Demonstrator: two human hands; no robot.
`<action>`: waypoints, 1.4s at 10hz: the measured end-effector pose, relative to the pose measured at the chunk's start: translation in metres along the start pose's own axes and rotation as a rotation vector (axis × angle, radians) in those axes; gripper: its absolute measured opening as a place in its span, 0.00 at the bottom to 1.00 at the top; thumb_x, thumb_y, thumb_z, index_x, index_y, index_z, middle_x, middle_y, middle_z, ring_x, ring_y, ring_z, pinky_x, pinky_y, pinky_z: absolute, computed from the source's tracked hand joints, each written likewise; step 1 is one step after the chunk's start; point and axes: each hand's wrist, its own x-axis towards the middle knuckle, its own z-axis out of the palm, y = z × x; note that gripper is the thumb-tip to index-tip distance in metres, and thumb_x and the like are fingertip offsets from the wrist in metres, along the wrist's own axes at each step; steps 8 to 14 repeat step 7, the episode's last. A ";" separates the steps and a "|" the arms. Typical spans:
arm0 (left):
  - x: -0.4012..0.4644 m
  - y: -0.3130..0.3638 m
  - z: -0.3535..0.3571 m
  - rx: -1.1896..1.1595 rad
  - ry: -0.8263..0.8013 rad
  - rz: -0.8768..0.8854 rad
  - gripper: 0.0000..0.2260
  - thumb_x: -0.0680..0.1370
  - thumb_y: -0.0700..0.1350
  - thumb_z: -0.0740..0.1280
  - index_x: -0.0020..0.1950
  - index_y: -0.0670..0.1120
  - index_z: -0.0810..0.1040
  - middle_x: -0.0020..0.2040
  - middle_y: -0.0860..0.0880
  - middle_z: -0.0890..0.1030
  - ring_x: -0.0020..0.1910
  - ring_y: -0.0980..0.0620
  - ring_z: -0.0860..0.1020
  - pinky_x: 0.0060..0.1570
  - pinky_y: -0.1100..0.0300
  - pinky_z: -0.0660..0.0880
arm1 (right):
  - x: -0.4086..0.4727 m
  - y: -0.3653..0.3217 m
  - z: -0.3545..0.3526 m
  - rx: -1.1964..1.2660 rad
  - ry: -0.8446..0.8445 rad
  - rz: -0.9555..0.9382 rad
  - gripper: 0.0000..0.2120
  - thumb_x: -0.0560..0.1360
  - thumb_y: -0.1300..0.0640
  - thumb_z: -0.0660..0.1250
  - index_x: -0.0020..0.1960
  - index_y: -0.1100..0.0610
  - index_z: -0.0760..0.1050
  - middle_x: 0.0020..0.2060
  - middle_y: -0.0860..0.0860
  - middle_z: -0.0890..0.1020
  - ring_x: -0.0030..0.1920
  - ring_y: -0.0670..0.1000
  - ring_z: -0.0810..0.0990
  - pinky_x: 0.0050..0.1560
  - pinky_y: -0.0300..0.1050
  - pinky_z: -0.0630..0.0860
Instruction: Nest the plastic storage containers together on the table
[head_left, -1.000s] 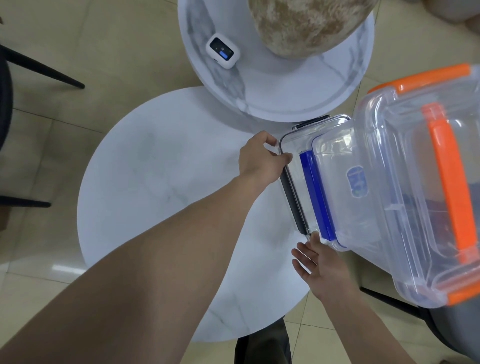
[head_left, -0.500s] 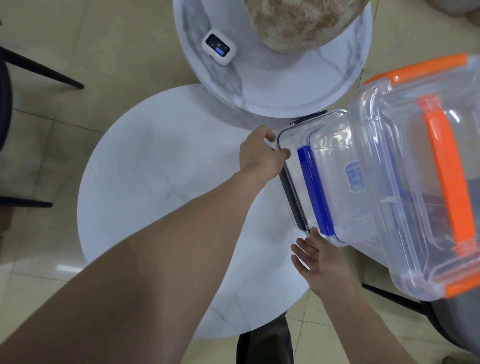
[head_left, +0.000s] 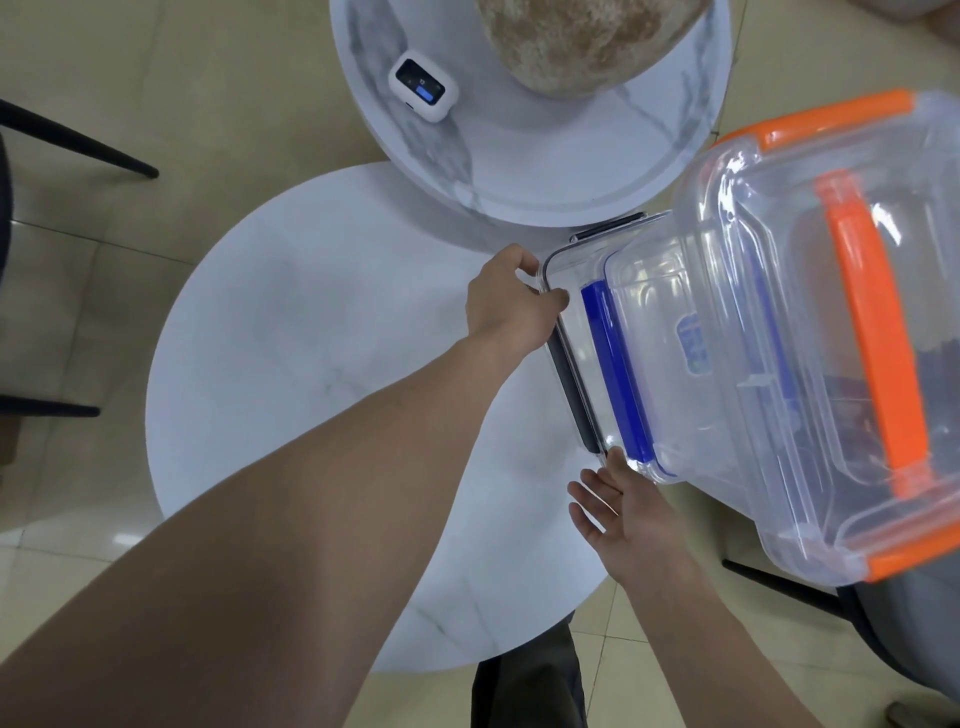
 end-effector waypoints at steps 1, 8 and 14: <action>-0.001 -0.004 0.001 -0.006 0.005 -0.003 0.13 0.73 0.45 0.76 0.52 0.51 0.75 0.38 0.50 0.82 0.32 0.53 0.79 0.34 0.61 0.74 | 0.001 0.001 0.000 -0.024 0.002 -0.019 0.19 0.76 0.48 0.69 0.61 0.59 0.76 0.52 0.56 0.83 0.49 0.56 0.84 0.46 0.51 0.79; -0.026 -0.029 0.010 0.105 0.073 0.045 0.24 0.80 0.55 0.66 0.72 0.45 0.68 0.53 0.50 0.78 0.43 0.54 0.77 0.36 0.64 0.69 | -0.001 0.024 0.010 0.172 -0.080 -0.035 0.17 0.79 0.45 0.64 0.57 0.58 0.73 0.50 0.57 0.84 0.48 0.57 0.85 0.46 0.49 0.80; -0.026 -0.029 0.010 0.105 0.073 0.045 0.24 0.80 0.55 0.66 0.72 0.45 0.68 0.53 0.50 0.78 0.43 0.54 0.77 0.36 0.64 0.69 | -0.001 0.024 0.010 0.172 -0.080 -0.035 0.17 0.79 0.45 0.64 0.57 0.58 0.73 0.50 0.57 0.84 0.48 0.57 0.85 0.46 0.49 0.80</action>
